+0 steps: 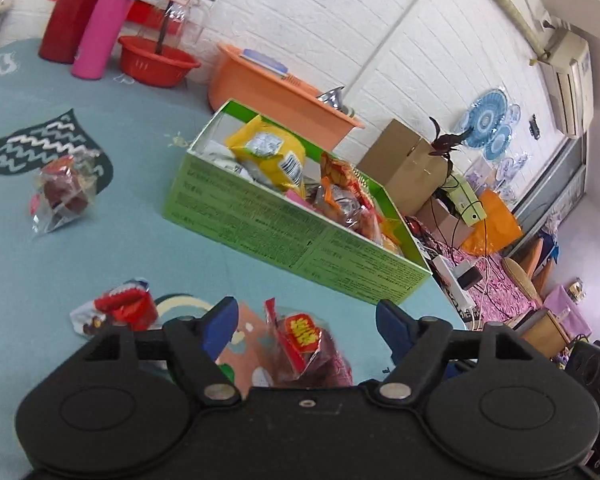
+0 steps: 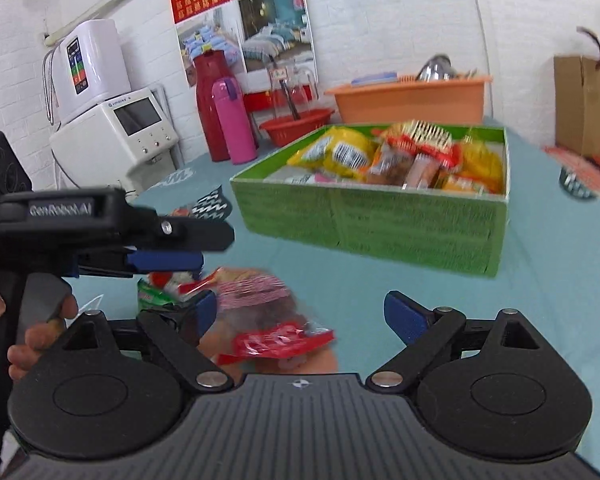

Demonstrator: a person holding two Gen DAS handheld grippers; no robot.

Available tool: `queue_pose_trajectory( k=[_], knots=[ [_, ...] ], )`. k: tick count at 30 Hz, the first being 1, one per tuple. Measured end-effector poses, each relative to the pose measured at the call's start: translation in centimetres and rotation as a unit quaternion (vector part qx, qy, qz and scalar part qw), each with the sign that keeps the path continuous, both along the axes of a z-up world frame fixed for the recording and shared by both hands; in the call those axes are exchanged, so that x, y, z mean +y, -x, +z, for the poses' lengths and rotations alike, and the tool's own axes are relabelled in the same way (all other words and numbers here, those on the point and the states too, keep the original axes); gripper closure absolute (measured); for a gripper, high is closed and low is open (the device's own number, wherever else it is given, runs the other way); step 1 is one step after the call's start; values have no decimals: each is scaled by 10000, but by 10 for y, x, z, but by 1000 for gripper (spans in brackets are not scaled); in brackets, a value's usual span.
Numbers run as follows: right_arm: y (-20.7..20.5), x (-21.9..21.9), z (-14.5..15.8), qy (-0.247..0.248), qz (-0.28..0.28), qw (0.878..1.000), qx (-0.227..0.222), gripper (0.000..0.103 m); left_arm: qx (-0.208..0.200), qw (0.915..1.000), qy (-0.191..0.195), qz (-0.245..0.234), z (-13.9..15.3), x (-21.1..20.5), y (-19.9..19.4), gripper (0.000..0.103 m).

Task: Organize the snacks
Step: 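Grasp the red-label snack bag with the left gripper while the right grasps the clear red-label bag, then carry both bags over the green box and open both grippers to drop them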

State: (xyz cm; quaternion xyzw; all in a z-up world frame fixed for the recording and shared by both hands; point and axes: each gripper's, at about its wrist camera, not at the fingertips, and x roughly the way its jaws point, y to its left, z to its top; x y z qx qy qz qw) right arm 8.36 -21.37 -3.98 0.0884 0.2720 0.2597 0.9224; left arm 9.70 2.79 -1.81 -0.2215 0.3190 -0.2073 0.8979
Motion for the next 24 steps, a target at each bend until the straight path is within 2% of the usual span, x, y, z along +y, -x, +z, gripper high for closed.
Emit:
queue_pose_trajectory(
  k=[4,12,13,15,16,17,18,20,24],
  knots=[
    [1,9,-7,-164,241,9993,247,0,176,9997,150,-64,-6,-3,-4,0],
    [0,15,-12,-12,285,9990,346,0,230,9992,-72,-307,-9,-20,-14,0],
    [-1,17,-13,16,303,9989,356,0,245,9991,-78,-325,-11,-21,-15,3],
    [-4,19,-16,65,315,9988,378,0,304,9988,-142,-351,-15,-22,-20,26],
    [-4,20,-16,105,270,9991,319,0,336,9987,-232,-314,-19,-22,-22,41],
    [-3,21,-17,200,203,9993,251,14,367,9985,-253,-326,-22,-21,-24,41],
    [-4,21,-17,296,161,9992,206,22,379,9987,-142,-321,-24,-19,-24,42],
    [-5,19,-19,243,217,9993,184,29,379,9987,-117,-306,-23,-18,-22,44],
    [-2,17,-14,250,197,9995,57,31,173,9994,-118,-288,-12,-20,-15,44]
  ],
)
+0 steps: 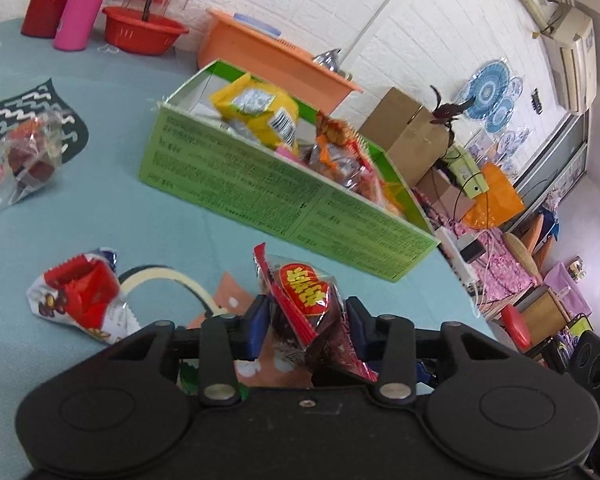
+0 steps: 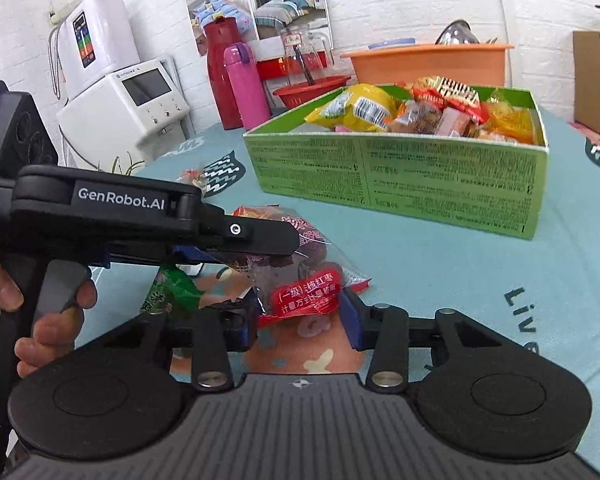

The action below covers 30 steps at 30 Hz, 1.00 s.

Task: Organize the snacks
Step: 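Carry both bags over the green box and open both grippers to drop them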

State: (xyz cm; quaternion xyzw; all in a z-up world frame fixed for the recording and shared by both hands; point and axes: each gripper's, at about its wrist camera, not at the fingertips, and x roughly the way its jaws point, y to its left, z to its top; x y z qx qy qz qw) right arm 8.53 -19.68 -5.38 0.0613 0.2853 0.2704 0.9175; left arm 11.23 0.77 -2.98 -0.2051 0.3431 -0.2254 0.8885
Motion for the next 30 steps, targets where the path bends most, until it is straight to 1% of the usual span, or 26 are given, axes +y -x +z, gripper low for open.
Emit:
queue_pose_trajectory(
  k=[6,10,13,18,21,24,26,27,28,29,30],
  knots=[
    [2,-4,26,-36,-50,9986,-534,31,-492,9988,59,-22,34,-2,-2,44],
    [-10,-5,45,-56,-96,9959,-900,31,-803,9967,105,-7,55,-2,-15,44],
    [-25,-3,56,-48,-117,9927,-1202,31,-960,9951,219,43,66,2,-33,44],
    [-55,4,65,-44,-167,9891,-1464,31,-1049,9939,331,100,72,9,-66,44],
    [-71,7,65,-16,-197,9877,-1550,31,-1025,9939,392,125,67,14,-83,44],
    [-85,10,61,32,-216,9877,-1549,31,-1001,9943,341,149,60,17,-97,42],
    [-94,13,56,82,-229,9881,-1519,30,-907,9955,218,166,52,19,-107,37],
    [-98,16,51,144,-227,9883,-1501,28,-809,9964,119,228,48,19,-111,21],
    [-104,19,46,268,-207,9885,-1471,25,-711,9968,-34,357,44,20,-114,11],
    [-108,22,40,413,-202,9889,-1414,11,-669,9966,-180,457,40,22,-115,8],
    [-110,23,37,543,-253,9891,-1346,1,-698,9962,-214,479,38,25,-113,7]
  ],
)
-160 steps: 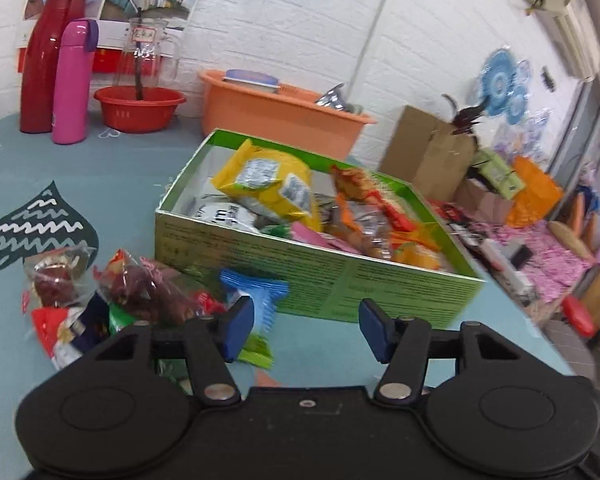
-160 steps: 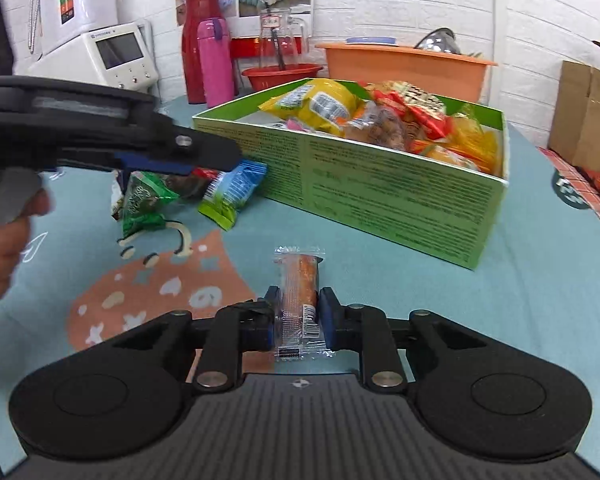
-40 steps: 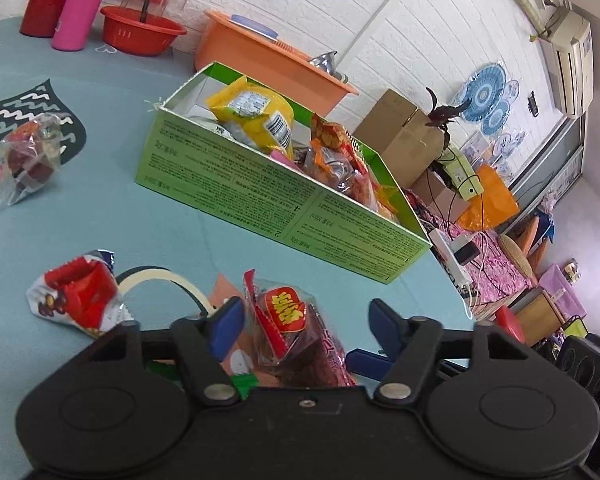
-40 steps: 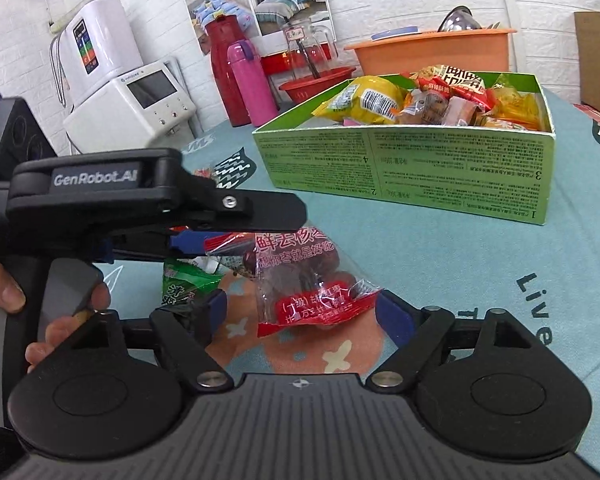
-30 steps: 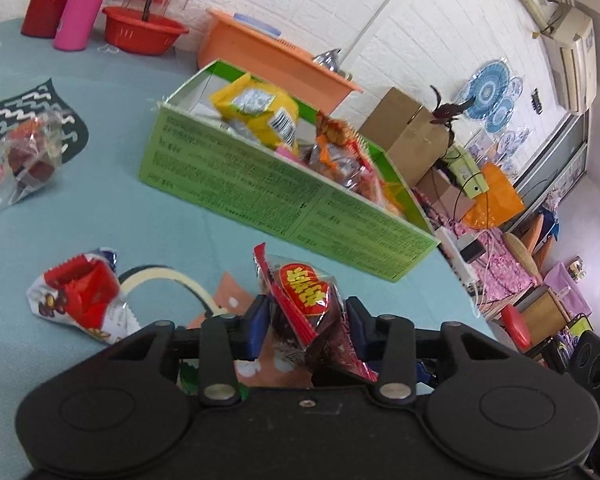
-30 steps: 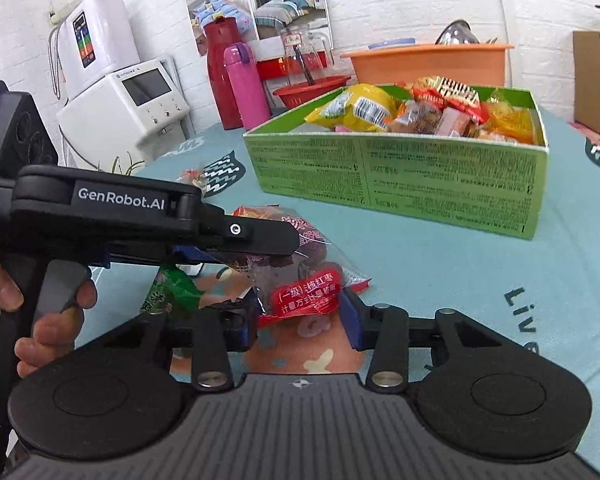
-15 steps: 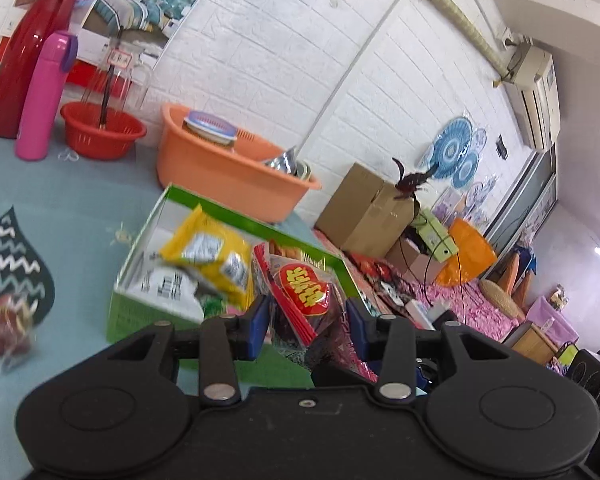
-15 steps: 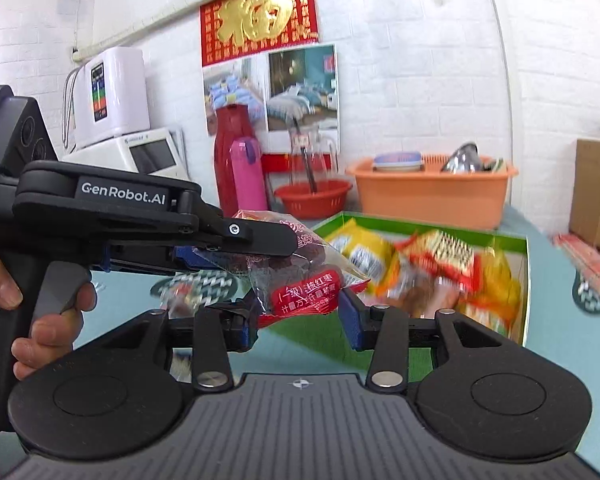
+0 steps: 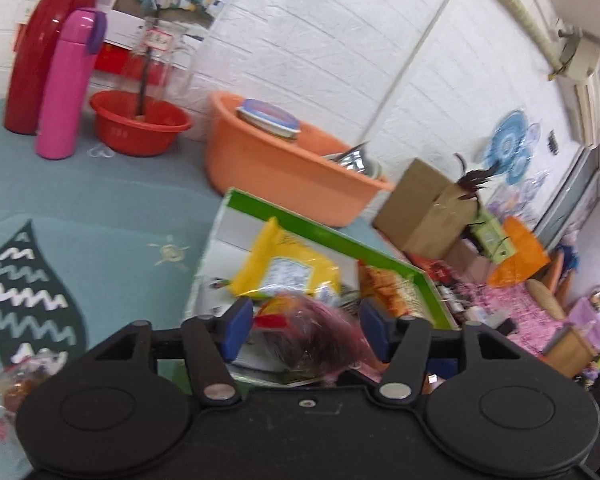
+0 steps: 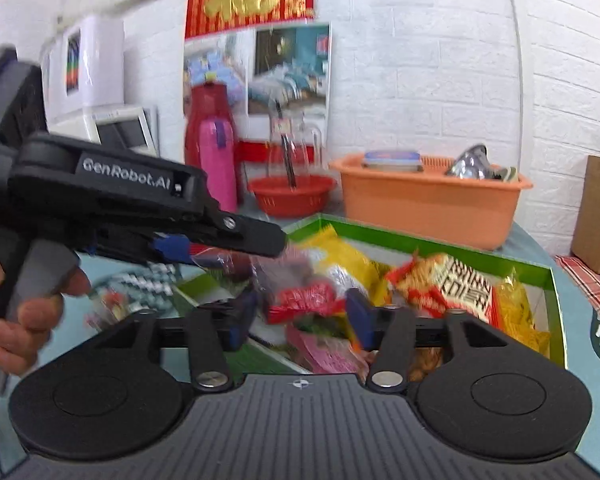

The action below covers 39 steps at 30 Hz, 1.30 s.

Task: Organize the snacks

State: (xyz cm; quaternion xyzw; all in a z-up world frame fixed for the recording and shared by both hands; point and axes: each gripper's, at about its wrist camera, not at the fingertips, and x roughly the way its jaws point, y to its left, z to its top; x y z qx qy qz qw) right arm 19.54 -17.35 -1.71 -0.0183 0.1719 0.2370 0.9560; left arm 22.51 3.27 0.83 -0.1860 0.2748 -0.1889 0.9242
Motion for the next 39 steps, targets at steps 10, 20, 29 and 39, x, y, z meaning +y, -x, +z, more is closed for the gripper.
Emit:
queue_pose_trajectory(
  k=[10,20,29,39],
  knots=[
    [1,-1,-2,-156,-63,9998,86,46,28,9999,-78,-98,0,5,3,40],
    [30,-3,10,-83,5,9997,-226,0,-304,9980,-387,396,17,1,39,0],
    [77,-4,22,95,116,9997,-205,0,-395,9940,-891,502,36,-12,87,0],
    [115,5,7,125,407,9988,234,0,-243,9923,-1021,651,30,-6,129,0]
  ],
)
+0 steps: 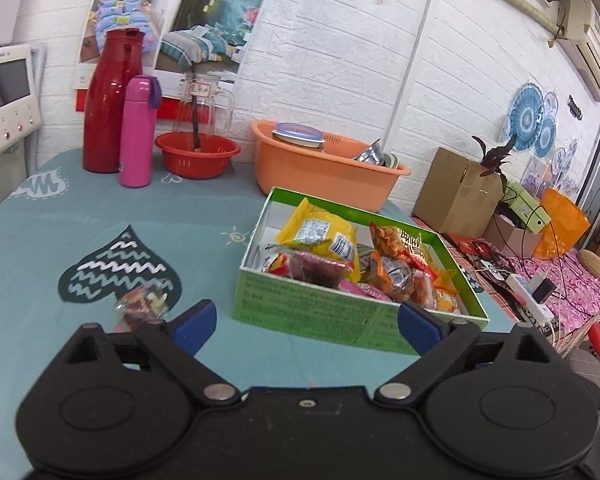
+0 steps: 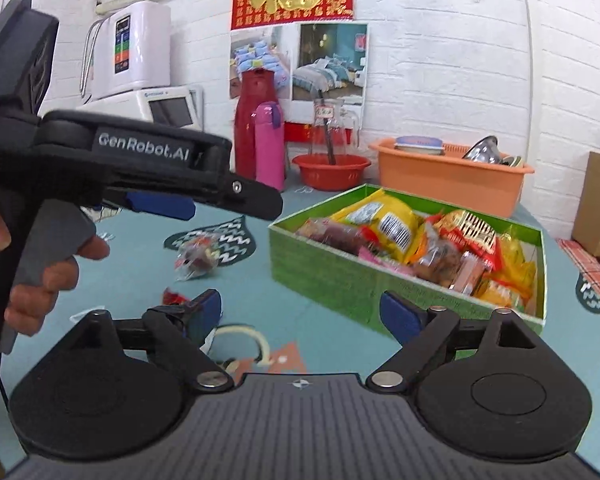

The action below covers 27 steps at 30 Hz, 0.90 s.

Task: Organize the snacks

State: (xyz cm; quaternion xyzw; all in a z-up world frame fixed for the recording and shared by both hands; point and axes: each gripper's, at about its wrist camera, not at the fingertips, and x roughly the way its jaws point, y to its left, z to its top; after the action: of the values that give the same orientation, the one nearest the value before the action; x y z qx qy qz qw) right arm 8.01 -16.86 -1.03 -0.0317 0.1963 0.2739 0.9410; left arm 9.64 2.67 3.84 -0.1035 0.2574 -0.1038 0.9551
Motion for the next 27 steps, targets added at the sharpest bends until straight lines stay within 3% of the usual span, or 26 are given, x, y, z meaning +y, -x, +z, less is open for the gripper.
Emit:
queue_pose_trajectory(
  k=[5,10,16,18,19,26,27],
  knots=[
    [16,11,-18,94,352,9988,324,0,-25,9995,229,201,-13,26,41,0],
    [20,33,-35,207,657,9956,630,0,220,9986,287,384,-33,41,69,0],
    [17,53,-39,232,841,9935,731,0,476,9949,781,418,-53,56,83,0],
    [16,57,-42,296,949,9920,775,26,522,9943,868,324,-56,56,83,0],
    [15,57,-44,303,982,9911,850,46,566,9940,902,249,-57,55,81,0],
    [24,35,-47,239,903,9916,890,46,866,9900,999,-496,-70,22,57,0],
    [25,32,-47,216,886,9917,908,46,911,9889,1011,-597,-72,15,52,6]
  ],
)
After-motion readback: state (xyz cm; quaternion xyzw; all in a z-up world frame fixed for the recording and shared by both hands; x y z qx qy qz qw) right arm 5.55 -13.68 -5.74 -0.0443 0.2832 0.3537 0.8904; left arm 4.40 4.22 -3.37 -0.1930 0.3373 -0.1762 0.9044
